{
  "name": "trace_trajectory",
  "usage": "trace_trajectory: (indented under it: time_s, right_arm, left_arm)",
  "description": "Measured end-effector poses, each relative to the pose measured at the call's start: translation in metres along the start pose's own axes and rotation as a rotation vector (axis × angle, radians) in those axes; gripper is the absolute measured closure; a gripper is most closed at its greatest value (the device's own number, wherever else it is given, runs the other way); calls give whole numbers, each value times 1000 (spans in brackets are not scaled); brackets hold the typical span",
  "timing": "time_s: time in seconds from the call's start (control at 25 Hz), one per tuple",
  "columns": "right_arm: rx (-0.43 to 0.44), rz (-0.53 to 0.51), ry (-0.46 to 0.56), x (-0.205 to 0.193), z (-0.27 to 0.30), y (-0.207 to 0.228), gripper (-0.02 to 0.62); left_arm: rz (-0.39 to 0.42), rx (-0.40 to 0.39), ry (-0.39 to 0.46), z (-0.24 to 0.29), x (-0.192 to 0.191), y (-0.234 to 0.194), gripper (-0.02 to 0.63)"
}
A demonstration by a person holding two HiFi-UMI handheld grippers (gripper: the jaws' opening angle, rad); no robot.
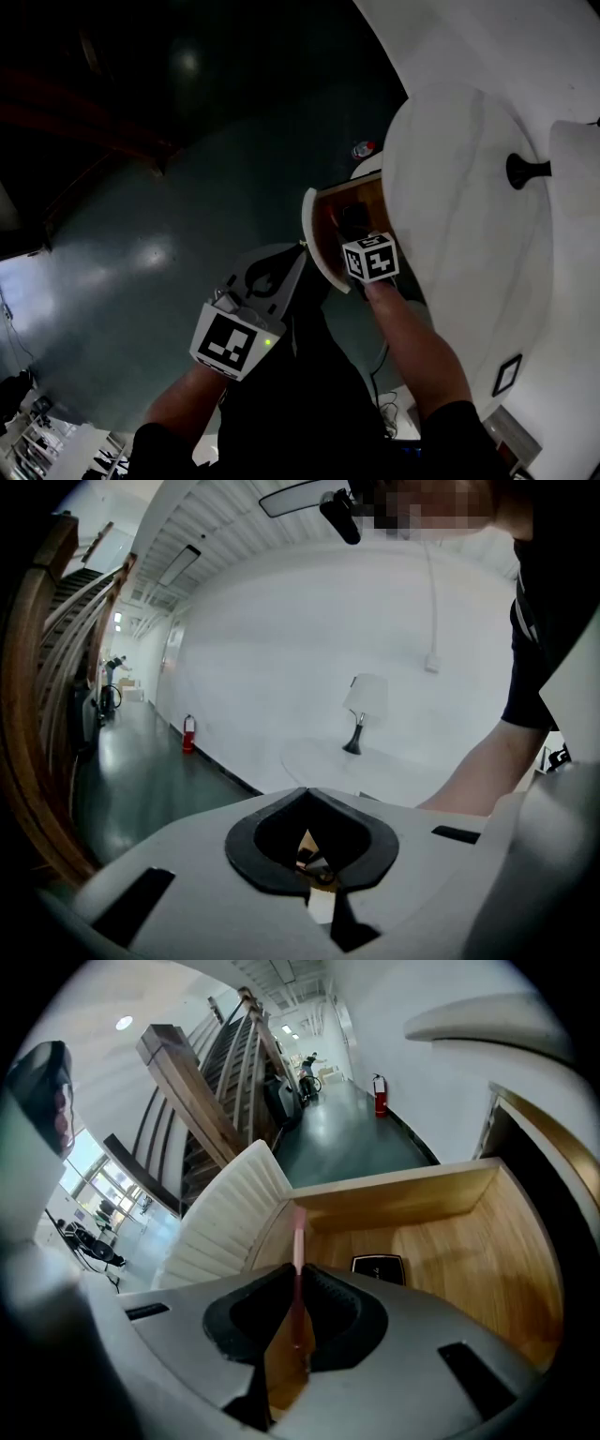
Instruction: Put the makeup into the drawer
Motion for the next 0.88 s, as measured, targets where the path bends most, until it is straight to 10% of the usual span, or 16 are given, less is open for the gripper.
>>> trace_trajectory:
  time_s: [0.88]
  right_arm:
    - [-56,62,-148,-25,33,20,548]
  left_arm:
    - [-42,16,-30,-4,-14,-10,595]
Point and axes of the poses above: the fingertips, and each gripper's own axes: z forward along the fingers, y to its right, x out of its top, the point moved 6 cm from there along -z, backward along the fingers, and after that the axes turned 1 degree about -z, right-handed, at the moved point
